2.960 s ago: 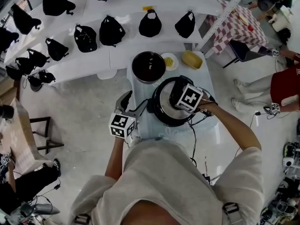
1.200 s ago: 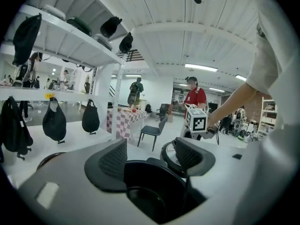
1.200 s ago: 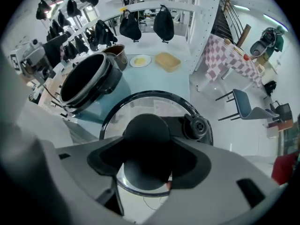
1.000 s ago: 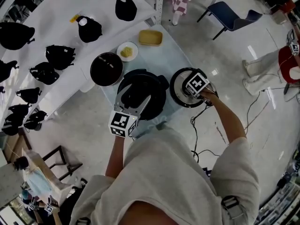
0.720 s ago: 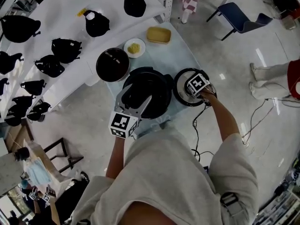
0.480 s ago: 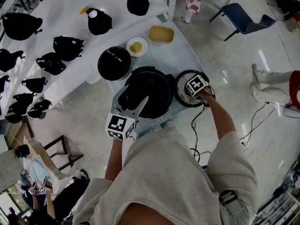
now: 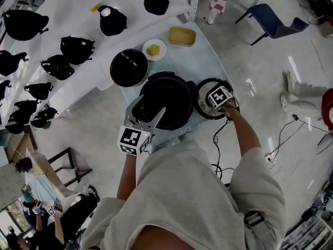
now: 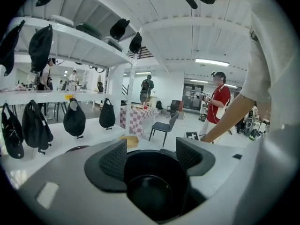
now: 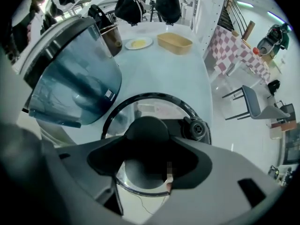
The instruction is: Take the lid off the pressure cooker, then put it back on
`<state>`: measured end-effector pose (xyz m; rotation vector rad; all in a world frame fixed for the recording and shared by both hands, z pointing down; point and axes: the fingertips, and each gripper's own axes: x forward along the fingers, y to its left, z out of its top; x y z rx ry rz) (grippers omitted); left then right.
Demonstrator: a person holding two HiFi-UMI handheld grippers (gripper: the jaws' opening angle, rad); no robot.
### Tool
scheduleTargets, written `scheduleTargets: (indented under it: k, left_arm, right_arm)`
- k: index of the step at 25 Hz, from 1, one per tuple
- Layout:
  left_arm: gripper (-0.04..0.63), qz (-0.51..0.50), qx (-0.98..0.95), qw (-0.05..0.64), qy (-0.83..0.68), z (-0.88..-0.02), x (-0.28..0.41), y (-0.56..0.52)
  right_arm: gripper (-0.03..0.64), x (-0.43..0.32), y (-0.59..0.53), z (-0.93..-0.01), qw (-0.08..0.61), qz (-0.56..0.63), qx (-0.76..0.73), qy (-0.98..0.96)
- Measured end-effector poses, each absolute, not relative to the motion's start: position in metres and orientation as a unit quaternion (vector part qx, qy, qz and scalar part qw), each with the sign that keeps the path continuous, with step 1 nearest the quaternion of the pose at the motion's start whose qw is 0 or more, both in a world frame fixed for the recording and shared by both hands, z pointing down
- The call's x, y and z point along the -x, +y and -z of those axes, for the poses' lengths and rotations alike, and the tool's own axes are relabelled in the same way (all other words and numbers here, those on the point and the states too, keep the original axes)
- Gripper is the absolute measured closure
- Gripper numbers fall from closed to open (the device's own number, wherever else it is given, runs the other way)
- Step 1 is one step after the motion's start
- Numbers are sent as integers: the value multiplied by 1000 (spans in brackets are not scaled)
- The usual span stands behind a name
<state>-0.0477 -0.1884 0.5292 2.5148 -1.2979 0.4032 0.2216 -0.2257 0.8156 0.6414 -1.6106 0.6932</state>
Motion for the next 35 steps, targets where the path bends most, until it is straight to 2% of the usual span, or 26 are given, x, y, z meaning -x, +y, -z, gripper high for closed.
scheduleTargets:
  k: [6,12,22,28,35]
  left_arm:
    - [275,-133,-873,140,-448,-527,46,-191]
    - [275,-127,-874,133,-449,-522,50,-197]
    - [275,-105,-864,107,-481,-499,84,-205]
    - [275,-88,-854,85,-505,-477,103,-203]
    - [275,-80,-848,85,-517,-475,116,-198]
  right_arm:
    - [325,-212,-234,-779,523,-295,-304,-739]
    - [344,-183,-243,-680,336,-278,-393,-810]
    - [349,-134,-224,-499,134,-128,-451,-873]
    - [351,-107,-210,-431,77,-48,-445,-891]
    - [351,-97,-212,-432,78,-53,-447,-890]
